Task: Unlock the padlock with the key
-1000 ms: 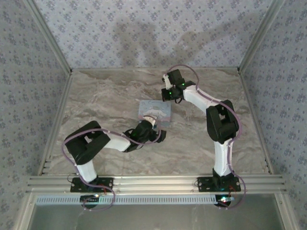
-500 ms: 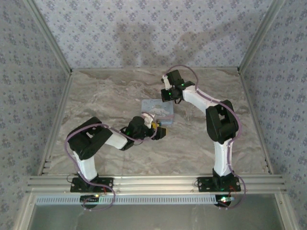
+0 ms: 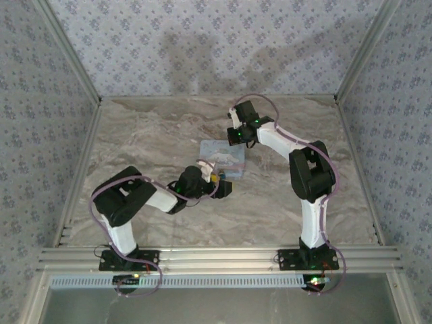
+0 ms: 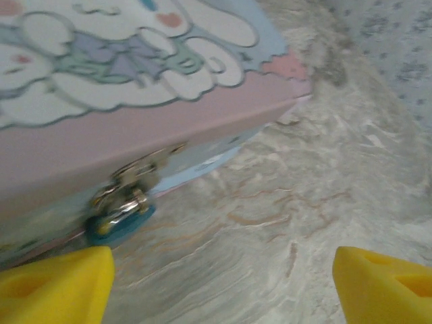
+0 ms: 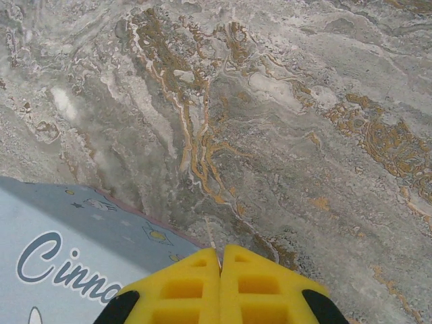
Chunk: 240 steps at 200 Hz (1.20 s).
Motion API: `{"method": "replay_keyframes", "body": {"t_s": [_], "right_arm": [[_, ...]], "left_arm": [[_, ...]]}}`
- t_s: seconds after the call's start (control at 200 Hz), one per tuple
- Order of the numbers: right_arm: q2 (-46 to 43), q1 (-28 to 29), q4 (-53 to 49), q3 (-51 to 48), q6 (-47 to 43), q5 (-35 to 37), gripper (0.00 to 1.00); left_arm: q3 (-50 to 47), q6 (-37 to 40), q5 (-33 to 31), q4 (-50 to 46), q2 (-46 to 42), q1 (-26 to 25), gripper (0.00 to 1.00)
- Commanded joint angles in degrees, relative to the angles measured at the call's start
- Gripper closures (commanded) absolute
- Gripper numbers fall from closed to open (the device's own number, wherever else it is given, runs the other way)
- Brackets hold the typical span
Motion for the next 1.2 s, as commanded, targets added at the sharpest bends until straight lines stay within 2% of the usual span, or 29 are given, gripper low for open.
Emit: {"method": "replay_keyframes", "body": {"t_s": [0.0,0.13,0.405,0.65,0.914,1.034,1.194], "right_arm": [[0.4,0.5,-1.5,-0.7,-1.0,1.0,1.00],[0.3,0.6,-1.3,-1.0,-0.9,0.9,1.00],[0.3,0.8,-0.6,-1.7,-0.6,0.8,1.00],[0.2,0.7,-0.1,-2.5,-0.6,0.4,1.00],[0.1,0.7,0.3,-3.3,-0.6,0.4,1.00],[0.0,0.6,0.7,-3.8,-0.3,0.4,1.00],[0.0,0.7,1.0,-4.3,-0.1,0.4,1.00]], "left_arm": [[0.3,5.4,-11.0,-7.7,-4.0,-2.5,0.12],[1.3,7.6,-16.8,-9.0,-3.1,-4.2,0.09],[5.8,8.7,-18.8,-7.8,3.1,-6.3,0.08],[8.8,9.6,-12.7,-4.3,6.7,-6.2,0.12],[6.7,7.8,-2.5,5.5,7.4,-3.9,0.25],[7.1,7.0,-0.2,5.3,7.3,-3.5,0.23],[6.6,2.2,3.7,10.4,8.8,-1.6,0.24]]}}
